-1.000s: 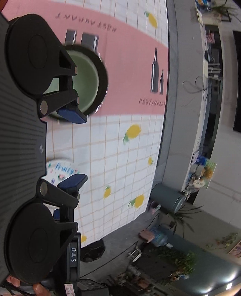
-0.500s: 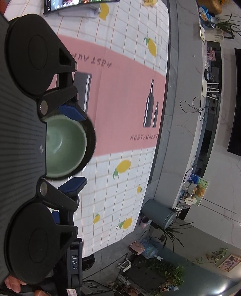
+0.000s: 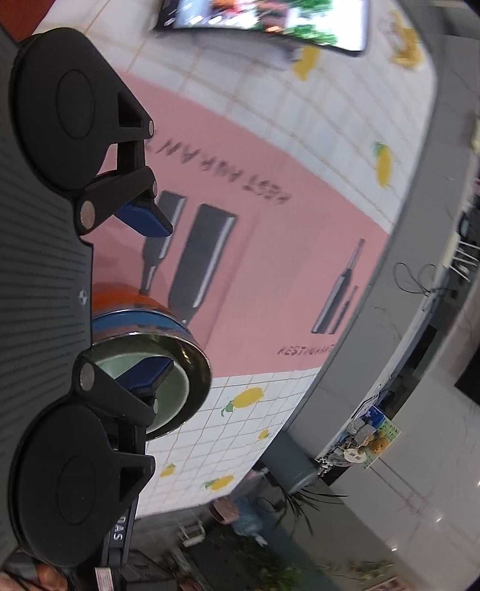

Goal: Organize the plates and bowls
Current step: 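Close both grippers on the rim of the nested bowl stack, then carry the bowl stack with both grippers over the plate stack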

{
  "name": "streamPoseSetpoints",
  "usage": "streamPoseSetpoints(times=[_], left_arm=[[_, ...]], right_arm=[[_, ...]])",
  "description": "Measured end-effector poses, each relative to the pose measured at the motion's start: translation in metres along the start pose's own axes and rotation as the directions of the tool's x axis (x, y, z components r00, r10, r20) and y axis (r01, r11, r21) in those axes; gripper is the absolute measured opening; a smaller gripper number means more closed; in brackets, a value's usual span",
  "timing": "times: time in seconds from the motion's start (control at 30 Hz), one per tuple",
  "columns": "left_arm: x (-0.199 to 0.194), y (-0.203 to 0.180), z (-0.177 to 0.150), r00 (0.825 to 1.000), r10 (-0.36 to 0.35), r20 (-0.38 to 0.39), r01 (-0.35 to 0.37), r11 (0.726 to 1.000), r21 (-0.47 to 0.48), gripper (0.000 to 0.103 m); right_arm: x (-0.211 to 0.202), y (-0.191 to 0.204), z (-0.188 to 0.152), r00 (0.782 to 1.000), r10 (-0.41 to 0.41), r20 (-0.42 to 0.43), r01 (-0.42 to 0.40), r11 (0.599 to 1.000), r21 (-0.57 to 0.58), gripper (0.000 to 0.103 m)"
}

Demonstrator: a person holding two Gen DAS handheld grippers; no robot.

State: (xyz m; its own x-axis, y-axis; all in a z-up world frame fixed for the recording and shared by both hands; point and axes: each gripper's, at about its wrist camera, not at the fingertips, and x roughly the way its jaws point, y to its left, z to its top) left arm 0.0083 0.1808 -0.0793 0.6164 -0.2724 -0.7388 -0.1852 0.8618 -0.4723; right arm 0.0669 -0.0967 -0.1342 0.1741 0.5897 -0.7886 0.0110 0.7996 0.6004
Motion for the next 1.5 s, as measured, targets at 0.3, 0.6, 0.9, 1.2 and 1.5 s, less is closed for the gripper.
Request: streamPoseSetpoints(times=[0.3,0.6,0.9,1.2,1.5], left_arm=[[0.034,0.004,-0.004,0.993,-0.082,-0.081,0.075,0.993,-0.088,0.086],[0.058,0.007,-0.011,0.984,-0.091,-0.156,0.068,0.987,-0.146,0.08],[0.058,0.01,-0.013,0.981,-0.096,-0.168,0.064,0.981,-0.184,0.058],[0.053,-0.003,-0.014,0.986,-0.037,-0.164,0.015,0.991,-0.132,0.052],[0.046,-0.021,-0.016,0.989,-0.027,-0.148,0.014,0.996,-0.089,0.051]], right_arm=[[0.014,-0.008,0.008,1.0,-0.001,-0.007,0.001,0.999,0.049,0.083],[0.022,-0.023,0.011,0.999,0.03,-0.034,-0.027,0.995,0.094,0.07],[0.025,-0.029,0.011,0.996,0.076,-0.049,-0.07,0.99,0.126,0.061],[0.025,-0.026,0.01,0.995,0.089,-0.044,-0.082,0.988,0.132,0.049],[0.015,-0.029,0.009,0.996,0.09,-0.028,-0.086,0.99,0.108,0.047]])
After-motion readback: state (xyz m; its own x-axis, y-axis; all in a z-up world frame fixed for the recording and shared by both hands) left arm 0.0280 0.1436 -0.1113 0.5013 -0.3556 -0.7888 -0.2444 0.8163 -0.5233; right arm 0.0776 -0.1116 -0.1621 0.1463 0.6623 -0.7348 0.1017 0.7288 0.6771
